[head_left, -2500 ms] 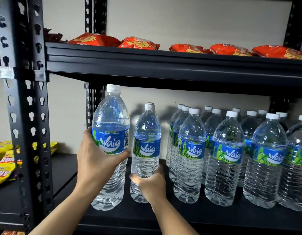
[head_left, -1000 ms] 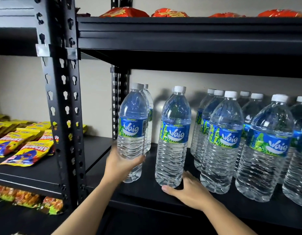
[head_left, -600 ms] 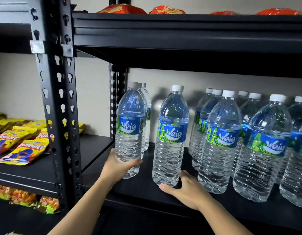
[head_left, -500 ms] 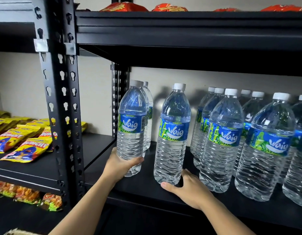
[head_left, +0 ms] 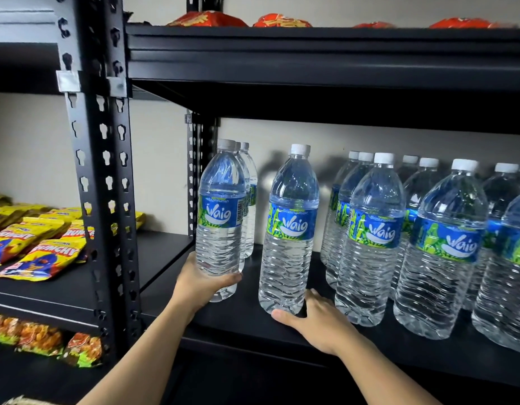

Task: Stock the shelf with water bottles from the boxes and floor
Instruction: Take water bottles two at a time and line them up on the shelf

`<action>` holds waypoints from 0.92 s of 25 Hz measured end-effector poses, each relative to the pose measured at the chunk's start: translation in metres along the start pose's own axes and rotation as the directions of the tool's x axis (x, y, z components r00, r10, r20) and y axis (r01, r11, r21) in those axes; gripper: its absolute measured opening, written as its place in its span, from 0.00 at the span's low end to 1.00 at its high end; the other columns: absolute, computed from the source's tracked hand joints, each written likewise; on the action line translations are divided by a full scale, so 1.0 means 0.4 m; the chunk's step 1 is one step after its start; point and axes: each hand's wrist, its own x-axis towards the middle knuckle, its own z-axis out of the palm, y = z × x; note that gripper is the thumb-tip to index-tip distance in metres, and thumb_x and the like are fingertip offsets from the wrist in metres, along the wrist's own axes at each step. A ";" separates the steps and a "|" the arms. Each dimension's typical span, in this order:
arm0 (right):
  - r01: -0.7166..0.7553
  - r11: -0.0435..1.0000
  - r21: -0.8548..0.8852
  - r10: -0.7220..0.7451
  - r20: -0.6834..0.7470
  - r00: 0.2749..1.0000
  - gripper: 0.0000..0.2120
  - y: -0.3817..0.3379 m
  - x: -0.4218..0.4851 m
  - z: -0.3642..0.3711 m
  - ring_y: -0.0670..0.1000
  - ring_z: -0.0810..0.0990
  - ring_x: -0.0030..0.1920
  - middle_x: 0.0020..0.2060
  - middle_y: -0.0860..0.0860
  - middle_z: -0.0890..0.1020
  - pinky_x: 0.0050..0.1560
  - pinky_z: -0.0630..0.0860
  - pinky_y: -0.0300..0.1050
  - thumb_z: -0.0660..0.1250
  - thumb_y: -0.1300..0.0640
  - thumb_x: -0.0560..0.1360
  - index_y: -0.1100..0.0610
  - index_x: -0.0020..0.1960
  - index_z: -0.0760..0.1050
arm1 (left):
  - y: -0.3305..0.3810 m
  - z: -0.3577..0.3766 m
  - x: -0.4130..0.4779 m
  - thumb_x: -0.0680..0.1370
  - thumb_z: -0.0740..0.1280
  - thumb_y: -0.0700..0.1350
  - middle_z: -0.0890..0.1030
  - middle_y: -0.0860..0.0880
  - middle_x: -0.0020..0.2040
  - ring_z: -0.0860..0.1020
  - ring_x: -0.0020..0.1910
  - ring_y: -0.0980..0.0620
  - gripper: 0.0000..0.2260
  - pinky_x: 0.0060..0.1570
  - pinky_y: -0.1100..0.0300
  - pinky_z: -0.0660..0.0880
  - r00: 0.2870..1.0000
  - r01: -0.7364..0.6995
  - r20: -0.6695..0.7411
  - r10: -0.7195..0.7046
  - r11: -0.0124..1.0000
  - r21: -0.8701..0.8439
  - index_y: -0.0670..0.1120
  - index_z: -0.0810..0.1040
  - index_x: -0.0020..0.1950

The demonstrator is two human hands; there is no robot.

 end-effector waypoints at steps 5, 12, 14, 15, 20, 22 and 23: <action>0.025 0.999 -0.023 -0.025 0.006 1.000 0.47 -0.010 -0.014 -0.014 0.52 0.56 0.78 0.78 0.49 0.60 0.74 0.59 0.52 0.55 0.21 0.67 0.47 0.77 0.57 | 0.002 0.008 0.001 0.54 0.83 0.57 0.84 0.57 0.49 0.82 0.48 0.57 0.36 0.42 0.60 0.81 0.999 -0.010 -0.040 0.012 0.999 0.048 0.56 0.73 0.58; 0.009 1.000 -0.007 -0.010 -0.003 1.000 0.58 -0.006 -0.010 -0.008 0.52 0.56 0.78 0.78 0.52 0.58 0.75 0.57 0.51 0.47 0.16 0.55 0.48 0.77 0.57 | -0.001 0.007 0.002 0.53 0.83 0.58 0.84 0.57 0.48 0.82 0.48 0.57 0.36 0.55 0.52 0.79 0.999 0.011 -0.044 -0.009 0.999 0.053 0.56 0.73 0.57; 0.006 1.000 -0.005 -0.006 -0.005 1.000 0.59 -0.006 -0.007 -0.006 0.53 0.57 0.78 0.78 0.52 0.58 0.75 0.58 0.52 0.47 0.15 0.54 0.48 0.77 0.57 | 0.009 0.007 -0.005 0.54 0.83 0.57 0.84 0.57 0.48 0.82 0.49 0.57 0.35 0.55 0.54 0.78 0.998 0.004 -0.060 0.000 0.998 0.060 0.55 0.73 0.57; 0.001 1.000 -0.006 -0.001 -0.011 1.000 0.60 -0.006 -0.008 -0.007 0.53 0.57 0.77 0.78 0.53 0.58 0.75 0.58 0.52 0.46 0.15 0.54 0.48 0.77 0.57 | 0.012 0.007 -0.006 0.54 0.83 0.56 0.83 0.57 0.48 0.82 0.48 0.57 0.35 0.54 0.55 0.77 0.998 0.003 -0.065 0.001 0.998 0.059 0.55 0.74 0.57; 0.016 1.000 0.007 -0.016 -0.015 1.000 0.59 -0.010 -0.011 -0.011 0.52 0.56 0.78 0.78 0.53 0.59 0.75 0.57 0.50 0.48 0.16 0.54 0.48 0.77 0.58 | 0.013 0.001 -0.006 0.52 0.83 0.59 0.84 0.57 0.48 0.83 0.47 0.58 0.37 0.53 0.52 0.80 0.999 0.023 -0.031 -0.021 0.997 0.069 0.55 0.74 0.57; 0.019 1.000 0.019 -0.019 -0.016 1.000 0.60 -0.014 -0.016 -0.013 0.53 0.57 0.78 0.78 0.53 0.60 0.75 0.59 0.51 0.48 0.15 0.53 0.47 0.77 0.59 | 0.026 0.001 -0.015 0.54 0.83 0.59 0.83 0.57 0.52 0.81 0.52 0.56 0.40 0.57 0.52 0.78 1.000 0.004 -0.017 -0.003 0.998 0.070 0.55 0.71 0.62; 0.021 1.000 0.017 -0.021 -0.018 1.000 0.59 -0.017 -0.019 -0.016 0.53 0.58 0.77 0.77 0.53 0.61 0.75 0.59 0.51 0.49 0.15 0.54 0.48 0.77 0.59 | 0.029 0.004 -0.021 0.56 0.83 0.57 0.79 0.57 0.57 0.78 0.57 0.56 0.44 0.61 0.54 0.74 0.999 -0.028 -0.037 0.032 0.996 0.084 0.53 0.67 0.67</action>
